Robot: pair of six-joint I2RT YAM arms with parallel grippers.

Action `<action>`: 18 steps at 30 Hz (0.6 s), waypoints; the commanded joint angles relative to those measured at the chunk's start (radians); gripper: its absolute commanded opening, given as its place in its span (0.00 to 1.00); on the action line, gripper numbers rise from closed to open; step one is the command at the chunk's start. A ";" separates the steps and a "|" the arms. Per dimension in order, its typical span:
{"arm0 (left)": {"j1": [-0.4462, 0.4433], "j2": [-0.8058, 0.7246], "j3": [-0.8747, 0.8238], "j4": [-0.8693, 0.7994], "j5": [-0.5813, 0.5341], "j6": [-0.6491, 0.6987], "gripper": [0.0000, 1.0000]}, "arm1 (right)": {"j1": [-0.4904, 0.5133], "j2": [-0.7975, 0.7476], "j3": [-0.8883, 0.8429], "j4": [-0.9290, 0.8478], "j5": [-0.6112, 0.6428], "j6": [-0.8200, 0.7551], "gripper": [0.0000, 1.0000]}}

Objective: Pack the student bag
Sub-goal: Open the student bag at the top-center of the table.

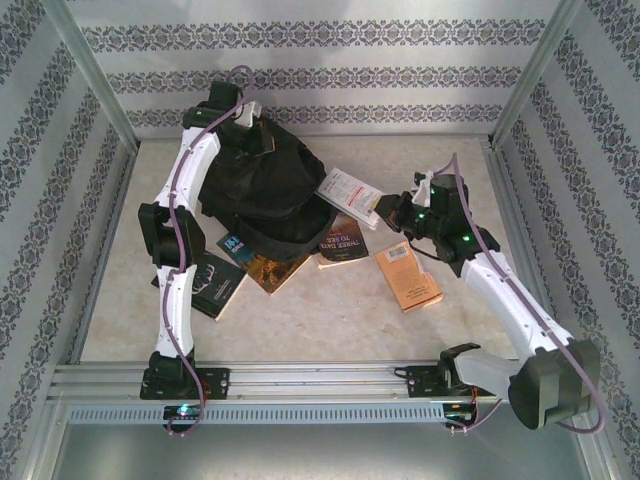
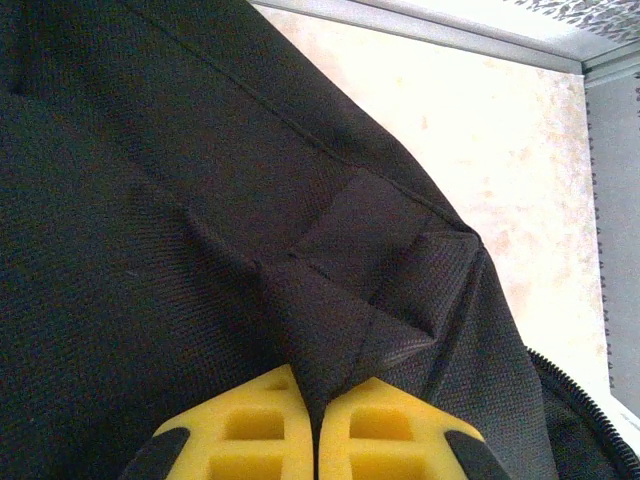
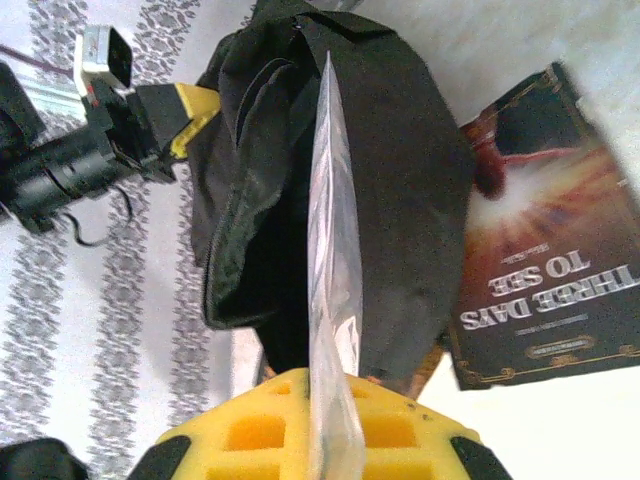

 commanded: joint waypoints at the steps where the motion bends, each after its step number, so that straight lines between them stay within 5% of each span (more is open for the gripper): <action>1: -0.026 -0.087 0.001 0.023 0.059 -0.020 0.11 | 0.022 0.058 0.020 0.177 -0.085 0.162 0.00; 3: -0.037 -0.096 -0.010 0.004 0.033 -0.002 0.36 | 0.036 0.092 0.008 0.270 -0.098 0.239 0.00; 5: -0.056 -0.122 -0.019 -0.032 -0.029 0.041 0.51 | 0.052 0.111 0.005 0.346 -0.097 0.283 0.00; 18: -0.264 -0.460 -0.384 0.037 -0.413 0.240 0.84 | 0.097 0.152 0.006 0.473 -0.098 0.319 0.00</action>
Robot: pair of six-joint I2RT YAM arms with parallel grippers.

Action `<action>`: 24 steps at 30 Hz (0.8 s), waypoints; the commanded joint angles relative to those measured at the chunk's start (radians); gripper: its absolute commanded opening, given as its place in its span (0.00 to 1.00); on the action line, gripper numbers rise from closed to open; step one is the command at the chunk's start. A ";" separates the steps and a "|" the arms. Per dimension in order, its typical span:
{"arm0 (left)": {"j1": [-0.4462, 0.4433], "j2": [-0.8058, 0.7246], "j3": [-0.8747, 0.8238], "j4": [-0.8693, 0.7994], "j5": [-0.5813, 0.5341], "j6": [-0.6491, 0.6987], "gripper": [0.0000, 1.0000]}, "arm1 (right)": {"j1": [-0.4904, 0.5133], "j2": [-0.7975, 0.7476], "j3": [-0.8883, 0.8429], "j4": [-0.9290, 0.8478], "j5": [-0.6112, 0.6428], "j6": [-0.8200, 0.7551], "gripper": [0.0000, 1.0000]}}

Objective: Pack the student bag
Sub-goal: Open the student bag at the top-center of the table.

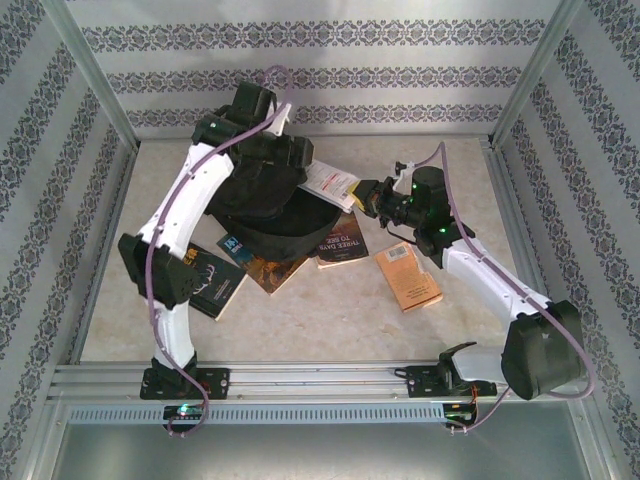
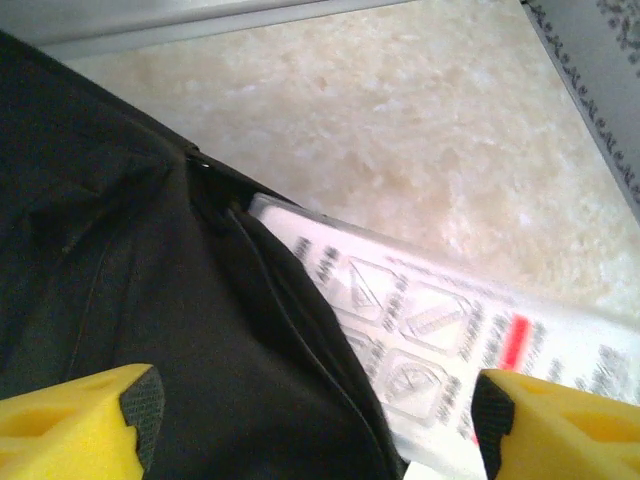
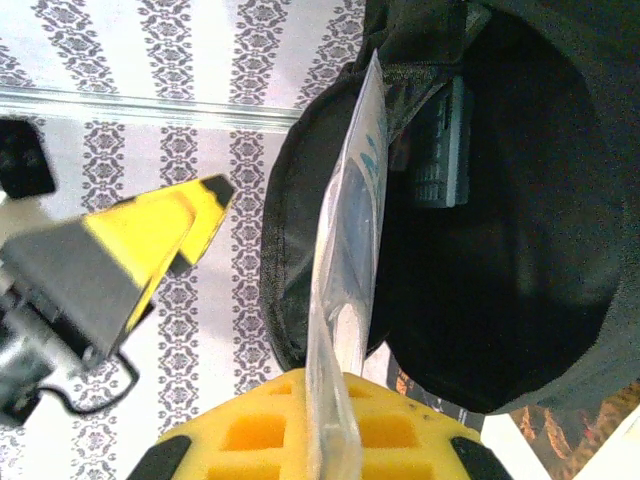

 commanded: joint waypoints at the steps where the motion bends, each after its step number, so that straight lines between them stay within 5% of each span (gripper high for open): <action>1: -0.008 -0.060 -0.127 0.044 -0.140 0.075 0.85 | 0.016 0.010 0.006 0.114 -0.036 0.015 0.00; 11: -0.035 -0.190 -0.417 0.177 -0.113 0.091 0.85 | 0.025 0.017 0.002 0.116 -0.039 0.010 0.00; 24: -0.091 -0.302 -0.444 0.205 -0.105 0.093 0.83 | 0.028 0.003 0.005 0.092 -0.035 0.005 0.00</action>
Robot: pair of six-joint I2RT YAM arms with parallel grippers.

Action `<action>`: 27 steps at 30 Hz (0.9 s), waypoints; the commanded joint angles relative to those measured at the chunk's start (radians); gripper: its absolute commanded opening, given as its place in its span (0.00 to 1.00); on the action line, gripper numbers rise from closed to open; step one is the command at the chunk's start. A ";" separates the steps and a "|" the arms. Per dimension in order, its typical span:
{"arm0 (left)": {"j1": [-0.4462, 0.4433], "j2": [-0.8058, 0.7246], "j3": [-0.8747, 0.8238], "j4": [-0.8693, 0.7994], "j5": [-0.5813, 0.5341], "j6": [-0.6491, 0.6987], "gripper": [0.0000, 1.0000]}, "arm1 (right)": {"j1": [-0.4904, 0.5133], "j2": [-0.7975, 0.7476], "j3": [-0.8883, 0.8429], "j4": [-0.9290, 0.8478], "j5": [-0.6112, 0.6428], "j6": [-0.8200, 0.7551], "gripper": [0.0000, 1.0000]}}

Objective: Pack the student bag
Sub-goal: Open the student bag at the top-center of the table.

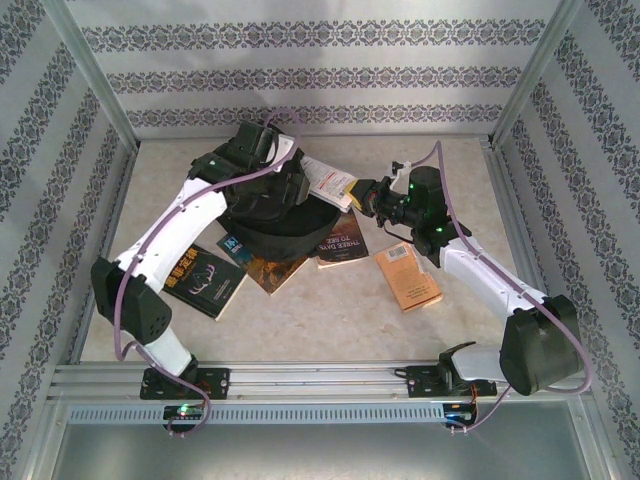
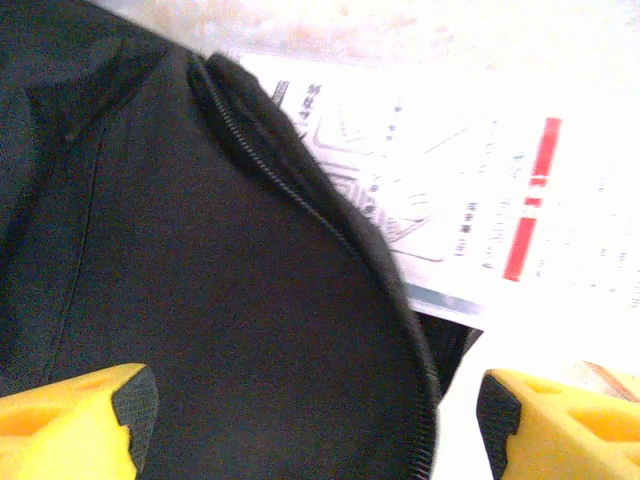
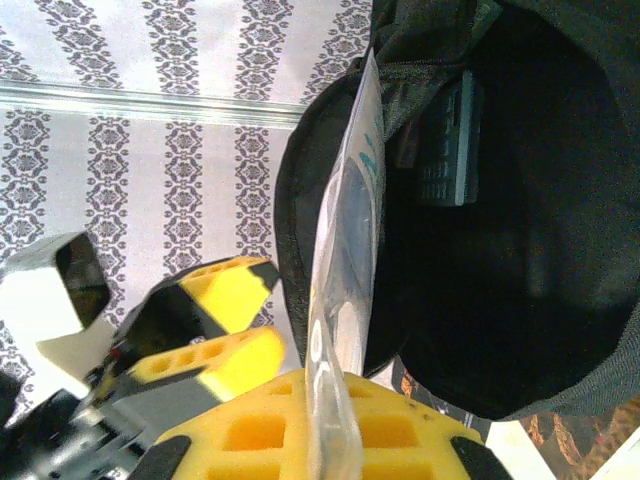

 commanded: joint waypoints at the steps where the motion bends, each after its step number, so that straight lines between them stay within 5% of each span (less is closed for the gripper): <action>1: -0.024 -0.048 -0.007 0.013 0.005 0.034 0.83 | 0.023 -0.017 0.007 0.061 -0.030 -0.001 0.00; 14: -0.068 0.024 -0.082 0.044 -0.189 0.081 0.77 | 0.043 -0.035 0.006 0.067 -0.021 0.011 0.00; 18: -0.068 0.009 -0.115 0.104 -0.219 0.079 0.46 | 0.044 -0.051 -0.002 0.053 -0.012 -0.002 0.00; 22: -0.068 0.012 -0.104 0.112 -0.193 0.083 0.00 | 0.044 -0.066 -0.018 0.022 0.013 -0.035 0.00; 27: -0.055 -0.050 -0.079 0.134 -0.229 0.080 0.00 | 0.054 -0.099 -0.048 -0.120 0.078 -0.128 0.00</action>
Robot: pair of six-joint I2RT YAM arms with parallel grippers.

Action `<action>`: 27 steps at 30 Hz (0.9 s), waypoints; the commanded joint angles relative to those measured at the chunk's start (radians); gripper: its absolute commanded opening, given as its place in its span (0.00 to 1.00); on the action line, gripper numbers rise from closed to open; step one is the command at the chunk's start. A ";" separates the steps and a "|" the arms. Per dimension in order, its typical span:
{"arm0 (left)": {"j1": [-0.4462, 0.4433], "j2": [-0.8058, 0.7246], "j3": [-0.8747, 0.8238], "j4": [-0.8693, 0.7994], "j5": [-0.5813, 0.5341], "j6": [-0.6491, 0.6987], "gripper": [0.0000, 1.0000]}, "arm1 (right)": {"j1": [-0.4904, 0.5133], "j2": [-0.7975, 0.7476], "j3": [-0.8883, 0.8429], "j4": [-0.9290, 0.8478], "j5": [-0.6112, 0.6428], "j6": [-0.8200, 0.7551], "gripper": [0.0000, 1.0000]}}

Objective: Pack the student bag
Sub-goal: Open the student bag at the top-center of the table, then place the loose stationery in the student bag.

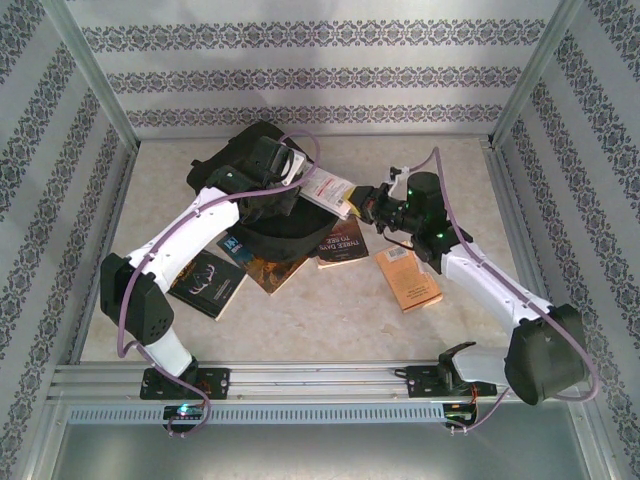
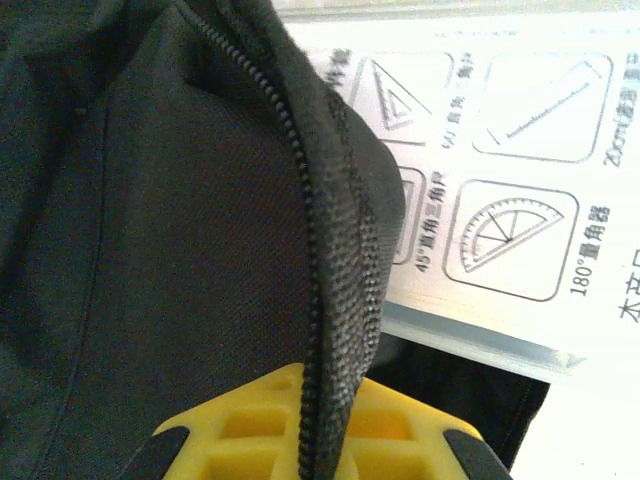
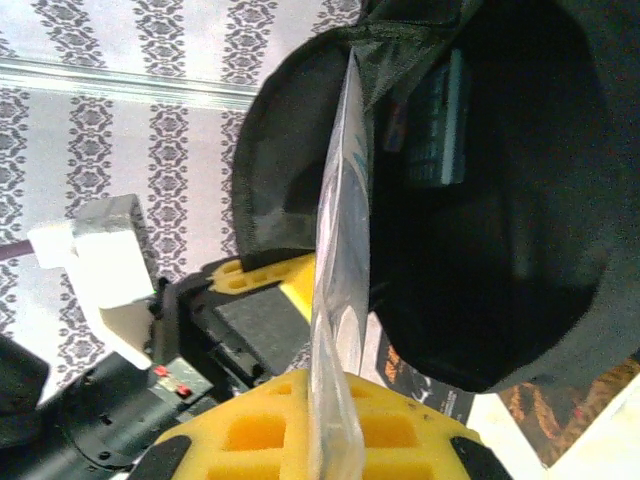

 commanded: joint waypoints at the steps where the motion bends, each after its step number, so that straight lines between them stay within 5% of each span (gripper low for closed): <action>1: 0.014 -0.082 0.039 0.061 -0.043 0.003 0.00 | 0.024 -0.044 -0.022 -0.072 0.055 -0.095 0.00; 15: 0.040 -0.051 0.295 -0.043 0.001 -0.001 0.00 | 0.059 0.036 0.003 -0.075 0.061 -0.134 0.00; 27: 0.040 -0.099 0.182 0.078 0.114 -0.128 0.00 | 0.106 0.210 0.147 -0.006 0.087 0.059 0.02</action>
